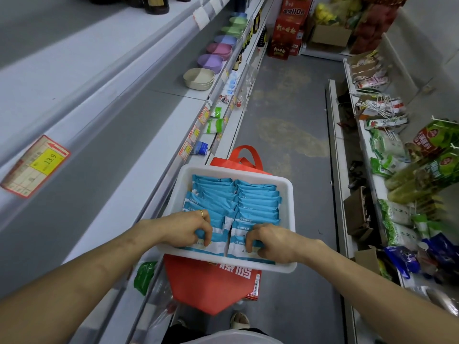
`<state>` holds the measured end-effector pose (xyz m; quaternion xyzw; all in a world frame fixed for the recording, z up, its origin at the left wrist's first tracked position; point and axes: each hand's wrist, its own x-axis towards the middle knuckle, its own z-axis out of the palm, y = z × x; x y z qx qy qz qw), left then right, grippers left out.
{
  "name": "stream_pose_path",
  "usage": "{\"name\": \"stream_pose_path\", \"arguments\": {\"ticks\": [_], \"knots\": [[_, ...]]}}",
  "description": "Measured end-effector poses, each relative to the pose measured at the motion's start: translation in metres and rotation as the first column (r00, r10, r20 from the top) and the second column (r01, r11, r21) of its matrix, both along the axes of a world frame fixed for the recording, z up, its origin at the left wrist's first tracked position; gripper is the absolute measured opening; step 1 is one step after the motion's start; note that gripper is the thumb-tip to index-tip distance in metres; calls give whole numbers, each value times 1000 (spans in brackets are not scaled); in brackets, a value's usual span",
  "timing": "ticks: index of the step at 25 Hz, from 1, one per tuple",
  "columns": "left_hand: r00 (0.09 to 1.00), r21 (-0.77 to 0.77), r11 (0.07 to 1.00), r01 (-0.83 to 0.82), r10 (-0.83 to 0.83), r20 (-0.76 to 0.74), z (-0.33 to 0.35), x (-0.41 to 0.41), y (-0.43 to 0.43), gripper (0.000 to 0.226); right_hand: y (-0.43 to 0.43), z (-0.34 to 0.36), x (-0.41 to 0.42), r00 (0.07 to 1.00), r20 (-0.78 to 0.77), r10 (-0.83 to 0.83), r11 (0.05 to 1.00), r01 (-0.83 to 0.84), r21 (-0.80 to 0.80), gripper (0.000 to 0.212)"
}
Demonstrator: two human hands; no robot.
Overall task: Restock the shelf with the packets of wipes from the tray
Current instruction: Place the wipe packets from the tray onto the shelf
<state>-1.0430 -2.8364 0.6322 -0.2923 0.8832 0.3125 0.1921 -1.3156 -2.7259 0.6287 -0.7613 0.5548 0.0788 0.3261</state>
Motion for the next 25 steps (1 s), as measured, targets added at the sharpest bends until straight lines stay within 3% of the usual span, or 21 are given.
{"name": "stream_pose_path", "arguments": {"ticks": [13,18,25], "knots": [[997,-76,995,69,-66,40,15,-1,-7,37,-15,19,0,1000,-23,3,995,-5,-96,50],[999,-238,971,-36,29,-33,88,2,-37,34,-63,81,-6,997,-71,-10,953,-13,-304,47],[967,-549,799,-247,169,-189,233,36,-67,36,-144,209,26,994,-73,83,821,-110,-561,45]]}}
